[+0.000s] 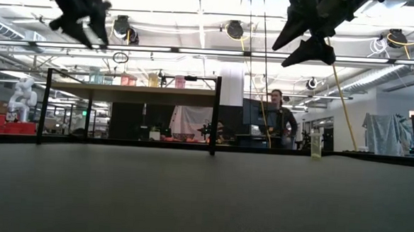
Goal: Pick and place medicine bottles onto shelf by color
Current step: Put the red pill bottle on the shelf aligned with the red pill bottles
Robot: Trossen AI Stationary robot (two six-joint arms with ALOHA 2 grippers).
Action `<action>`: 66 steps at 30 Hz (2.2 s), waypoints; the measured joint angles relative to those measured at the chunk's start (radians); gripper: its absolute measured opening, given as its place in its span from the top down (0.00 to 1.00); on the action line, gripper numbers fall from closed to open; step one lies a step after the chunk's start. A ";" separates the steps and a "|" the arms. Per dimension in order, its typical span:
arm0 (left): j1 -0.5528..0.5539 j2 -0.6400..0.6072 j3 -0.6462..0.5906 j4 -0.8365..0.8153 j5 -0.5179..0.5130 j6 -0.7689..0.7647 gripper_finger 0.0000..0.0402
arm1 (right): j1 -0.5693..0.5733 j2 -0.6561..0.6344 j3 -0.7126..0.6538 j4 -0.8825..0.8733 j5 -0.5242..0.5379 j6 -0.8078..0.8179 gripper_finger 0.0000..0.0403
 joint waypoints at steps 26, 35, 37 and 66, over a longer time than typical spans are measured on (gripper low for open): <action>-1.191 0.099 0.047 -0.119 -0.019 -0.490 0.60 | 0.076 0.000 0.000 0.005 -0.001 -0.038 0.44; -1.507 0.280 0.047 -0.251 -0.105 -0.952 0.57 | 0.125 0.000 0.000 0.020 0.009 -0.041 0.44; -1.566 0.324 0.047 -0.250 -0.105 -1.035 0.53 | 0.138 0.000 0.000 0.019 0.032 -0.048 0.44; -1.983 0.585 0.047 -0.088 -0.053 -1.282 0.27 | 0.171 0.000 0.000 0.049 0.085 -0.056 0.44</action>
